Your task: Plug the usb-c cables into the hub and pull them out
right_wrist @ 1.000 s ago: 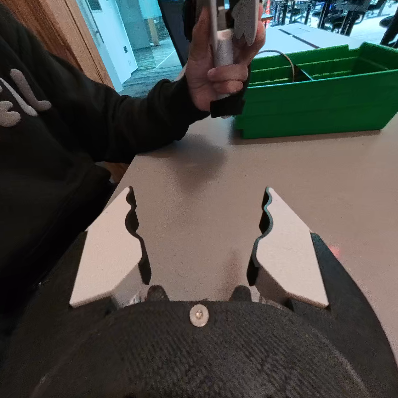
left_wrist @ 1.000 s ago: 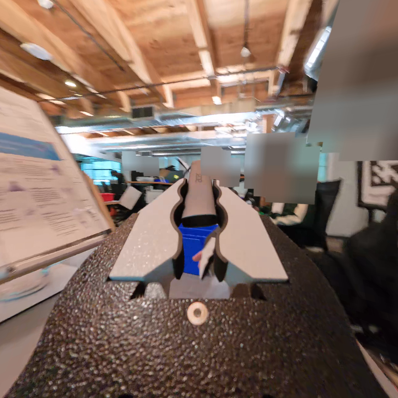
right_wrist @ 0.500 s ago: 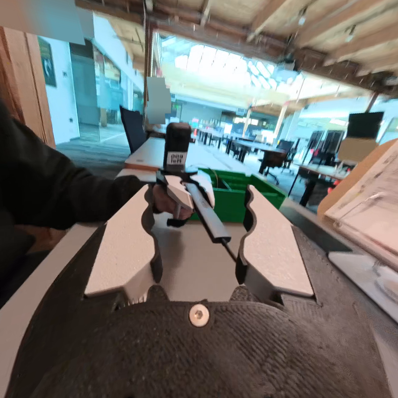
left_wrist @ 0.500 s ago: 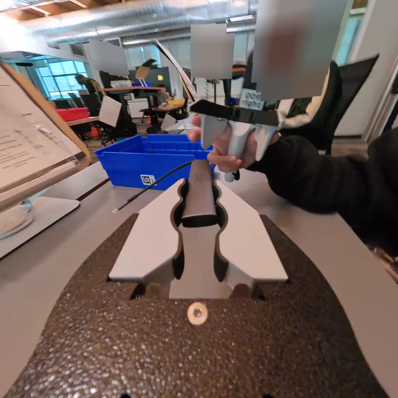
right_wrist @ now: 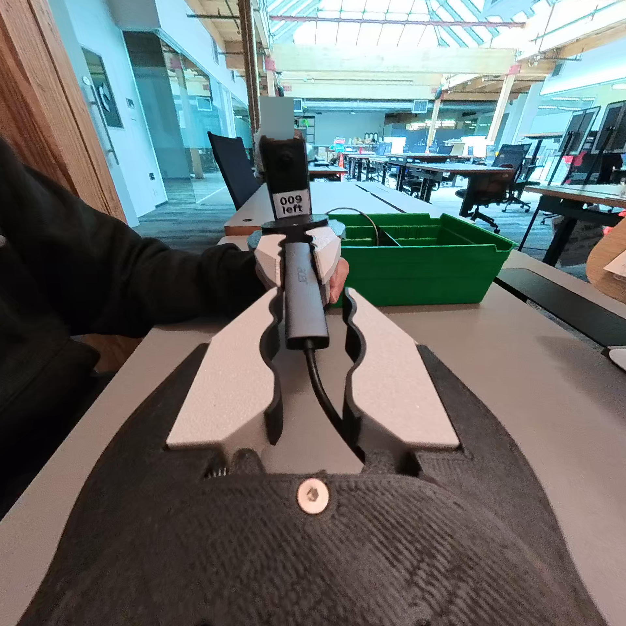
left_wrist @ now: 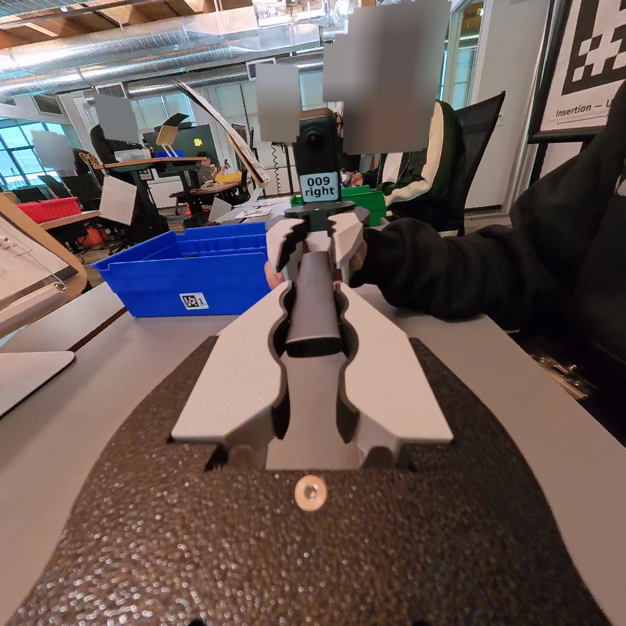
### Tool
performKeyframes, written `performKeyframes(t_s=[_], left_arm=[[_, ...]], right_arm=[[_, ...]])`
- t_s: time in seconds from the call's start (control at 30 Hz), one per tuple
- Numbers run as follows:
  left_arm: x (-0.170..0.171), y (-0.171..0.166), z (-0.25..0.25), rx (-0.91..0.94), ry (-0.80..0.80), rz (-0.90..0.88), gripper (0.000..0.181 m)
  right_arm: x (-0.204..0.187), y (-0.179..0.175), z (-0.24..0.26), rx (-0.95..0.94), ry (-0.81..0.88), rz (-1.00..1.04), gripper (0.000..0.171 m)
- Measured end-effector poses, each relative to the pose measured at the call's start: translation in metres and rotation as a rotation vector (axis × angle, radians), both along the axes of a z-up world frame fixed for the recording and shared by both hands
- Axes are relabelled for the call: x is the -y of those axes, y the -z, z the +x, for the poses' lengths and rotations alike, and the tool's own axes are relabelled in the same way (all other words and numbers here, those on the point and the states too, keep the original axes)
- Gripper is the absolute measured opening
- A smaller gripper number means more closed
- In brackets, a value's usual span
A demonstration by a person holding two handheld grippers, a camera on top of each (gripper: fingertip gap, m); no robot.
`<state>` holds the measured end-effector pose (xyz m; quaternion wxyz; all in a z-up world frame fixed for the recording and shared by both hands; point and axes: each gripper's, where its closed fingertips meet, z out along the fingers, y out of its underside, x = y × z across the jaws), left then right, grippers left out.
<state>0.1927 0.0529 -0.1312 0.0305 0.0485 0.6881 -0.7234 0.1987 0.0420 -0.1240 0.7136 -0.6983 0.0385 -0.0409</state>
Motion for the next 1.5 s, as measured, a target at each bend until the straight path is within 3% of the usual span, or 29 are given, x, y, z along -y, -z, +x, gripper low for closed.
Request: performKeyframes(t_s=[0.17,0.43,0.5,0.6,0.7,0.8,0.87,1.0,1.1,1.37,1.5], left_arm=[[0.002,0.002,-0.003,0.029,0.006,0.016,0.021],[0.001,0.002,0.008,-0.032,-0.037,0.000,0.025],[0.001,0.001,0.015,-0.046,-0.090,-0.004,0.031],[-0.001,-0.006,0.025,-0.027,-0.197,0.023,0.068],[-0.017,-0.018,0.040,0.046,-0.388,0.087,0.078],[-0.063,-0.039,0.058,0.083,-0.641,0.141,0.058],[-0.111,-0.038,0.079,0.043,-0.831,0.287,0.047],[-0.225,0.013,0.105,-0.081,-1.047,0.882,0.048],[-0.298,0.023,0.121,0.008,-1.177,1.216,0.049],[-0.337,0.052,0.166,0.372,-0.952,1.560,0.053],[-0.382,0.060,0.183,0.358,-1.044,1.789,0.047]], right_arm=[[-0.008,0.008,-0.007,0.004,-0.040,-0.050,0.022],[-0.011,0.008,0.001,-0.002,-0.019,-0.037,0.021],[-0.012,0.009,0.005,-0.008,0.006,-0.027,0.021],[-0.009,0.000,0.015,-0.022,0.064,0.030,0.022],[0.003,-0.006,0.037,-0.037,0.191,0.110,0.022],[0.018,-0.006,0.059,-0.068,0.323,0.158,0.022],[0.027,-0.004,0.070,-0.068,0.392,0.151,0.022],[0.042,0.002,0.084,-0.055,0.491,0.114,0.022],[0.042,-0.001,0.083,-0.060,0.486,0.135,0.022],[0.033,0.008,0.080,-0.016,0.477,0.057,0.022],[0.034,0.012,0.081,-0.026,0.474,0.032,0.021]])
